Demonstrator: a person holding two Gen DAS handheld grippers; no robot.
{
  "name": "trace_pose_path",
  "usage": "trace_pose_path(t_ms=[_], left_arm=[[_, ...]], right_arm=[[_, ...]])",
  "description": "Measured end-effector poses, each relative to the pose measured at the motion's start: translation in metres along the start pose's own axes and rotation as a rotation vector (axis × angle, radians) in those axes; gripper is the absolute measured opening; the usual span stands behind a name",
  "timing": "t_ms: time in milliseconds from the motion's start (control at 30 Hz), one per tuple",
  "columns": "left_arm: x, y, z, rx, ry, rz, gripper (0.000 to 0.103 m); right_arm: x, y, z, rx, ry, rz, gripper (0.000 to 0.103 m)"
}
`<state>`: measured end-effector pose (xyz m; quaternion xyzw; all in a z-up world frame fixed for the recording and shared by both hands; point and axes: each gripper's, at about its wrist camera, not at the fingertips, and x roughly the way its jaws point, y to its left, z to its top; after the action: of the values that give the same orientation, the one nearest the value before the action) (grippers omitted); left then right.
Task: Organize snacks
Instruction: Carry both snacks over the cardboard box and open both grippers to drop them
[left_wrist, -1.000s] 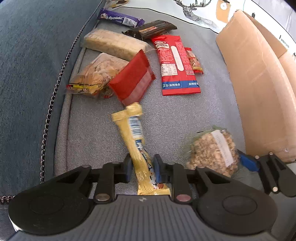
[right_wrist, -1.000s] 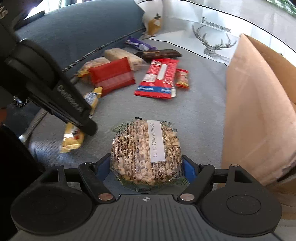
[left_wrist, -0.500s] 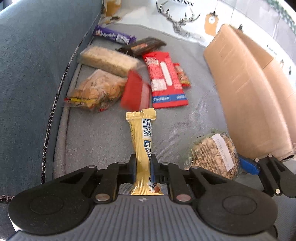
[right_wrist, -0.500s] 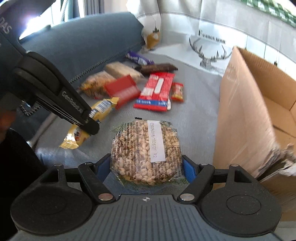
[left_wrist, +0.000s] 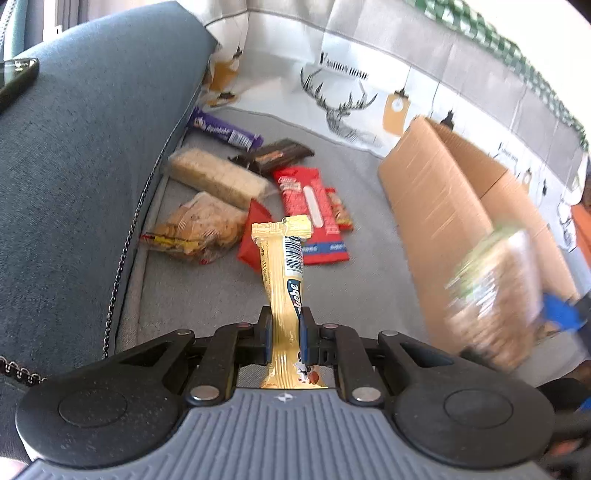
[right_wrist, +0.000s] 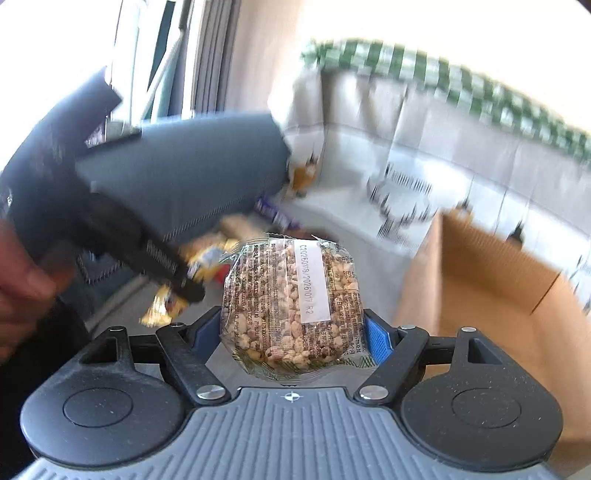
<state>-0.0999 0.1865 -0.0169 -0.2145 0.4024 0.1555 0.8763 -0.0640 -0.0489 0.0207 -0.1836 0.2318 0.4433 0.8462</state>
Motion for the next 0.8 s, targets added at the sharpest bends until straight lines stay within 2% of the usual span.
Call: trace_pose_path(t_ms=[133, 267, 333, 400, 500, 800], left_arm=[[-0.004, -0.005, 0.000, 0.017, -0.038, -0.008, 0.015], [-0.002, -0.007, 0.003, 0.034, -0.052, -0.015, 0.015], [-0.003, -0.007, 0.003, 0.033, -0.057, -0.020, 0.015], [-0.004, -0.006, 0.003, 0.029, -0.068, -0.024, 0.015], [-0.008, -0.006, 0.002, 0.027, -0.091, -0.026, 0.015], [-0.018, -0.016, 0.000, 0.048, -0.177, 0.036, 0.015]], right_arm=[[-0.023, -0.018, 0.016, -0.037, -0.096, -0.050, 0.079], [-0.031, -0.039, 0.008, -0.103, -0.160, -0.104, 0.079], [-0.030, -0.052, -0.003, -0.096, -0.170, -0.115, 0.079], [-0.029, -0.066, -0.013, -0.031, -0.162, -0.128, 0.079], [-0.030, -0.075, -0.014, 0.003, -0.187, -0.142, 0.079], [-0.027, -0.089, -0.022, 0.061, -0.199, -0.153, 0.079]])
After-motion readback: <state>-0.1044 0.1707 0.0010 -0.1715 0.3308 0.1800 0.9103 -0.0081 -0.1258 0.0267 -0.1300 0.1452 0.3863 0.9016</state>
